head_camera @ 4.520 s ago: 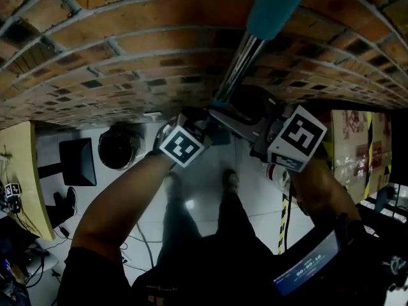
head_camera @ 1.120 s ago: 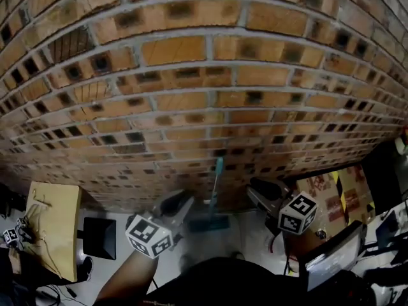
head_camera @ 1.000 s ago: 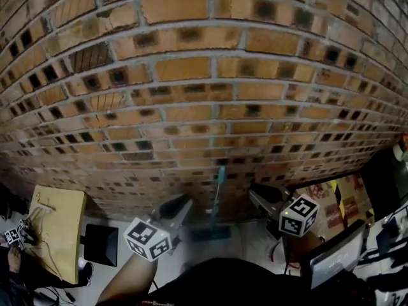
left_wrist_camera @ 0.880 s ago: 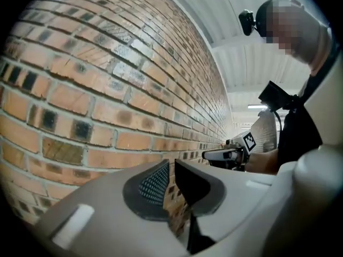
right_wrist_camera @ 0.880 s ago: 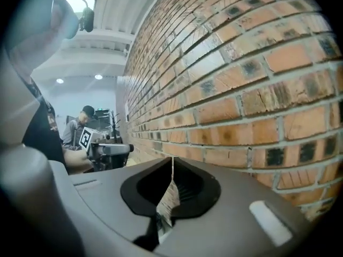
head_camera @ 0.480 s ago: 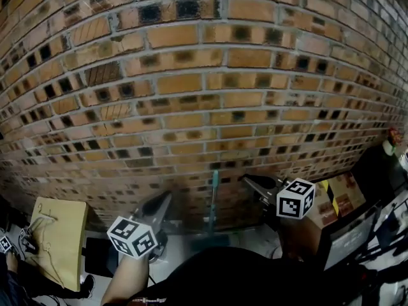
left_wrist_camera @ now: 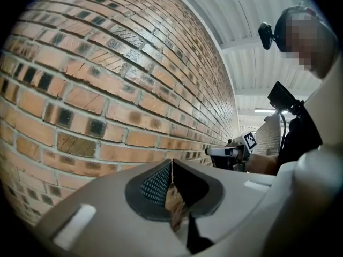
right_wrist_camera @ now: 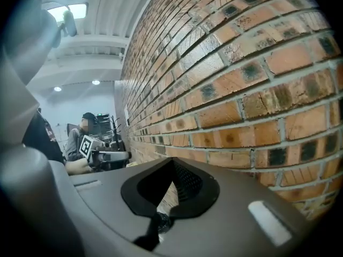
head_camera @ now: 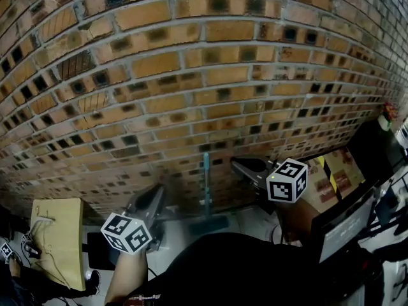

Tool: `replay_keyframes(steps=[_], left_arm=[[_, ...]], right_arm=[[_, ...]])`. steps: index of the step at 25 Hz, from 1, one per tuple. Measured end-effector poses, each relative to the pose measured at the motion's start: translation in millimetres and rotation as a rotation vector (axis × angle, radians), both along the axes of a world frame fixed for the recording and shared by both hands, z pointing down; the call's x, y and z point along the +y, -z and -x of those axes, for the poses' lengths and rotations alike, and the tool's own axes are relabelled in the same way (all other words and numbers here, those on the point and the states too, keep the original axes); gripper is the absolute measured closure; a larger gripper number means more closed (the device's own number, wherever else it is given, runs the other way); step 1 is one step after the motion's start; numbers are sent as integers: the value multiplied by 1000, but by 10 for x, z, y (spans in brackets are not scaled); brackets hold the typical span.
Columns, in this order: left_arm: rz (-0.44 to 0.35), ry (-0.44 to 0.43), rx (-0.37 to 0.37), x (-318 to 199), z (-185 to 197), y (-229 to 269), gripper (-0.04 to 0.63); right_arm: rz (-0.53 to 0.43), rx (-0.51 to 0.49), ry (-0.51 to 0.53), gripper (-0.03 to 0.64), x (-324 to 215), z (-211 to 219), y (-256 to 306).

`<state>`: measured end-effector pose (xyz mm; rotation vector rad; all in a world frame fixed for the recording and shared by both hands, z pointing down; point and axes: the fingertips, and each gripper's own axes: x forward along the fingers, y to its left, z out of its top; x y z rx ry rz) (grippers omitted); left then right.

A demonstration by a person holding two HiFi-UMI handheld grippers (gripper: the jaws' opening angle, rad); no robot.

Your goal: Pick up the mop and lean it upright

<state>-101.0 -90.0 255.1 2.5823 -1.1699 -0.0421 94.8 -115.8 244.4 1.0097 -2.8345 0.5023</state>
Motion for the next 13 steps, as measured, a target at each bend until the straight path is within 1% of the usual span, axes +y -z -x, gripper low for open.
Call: replay_keyframes(steps=[6, 13], left_arm=[[7, -18, -10, -2, -86, -26, 584], [11, -33, -11, 22, -97, -37, 584]], right_arm=[[4, -6, 0, 604, 7, -34, -28], [-4, -7, -9, 604, 52, -60, -30]])
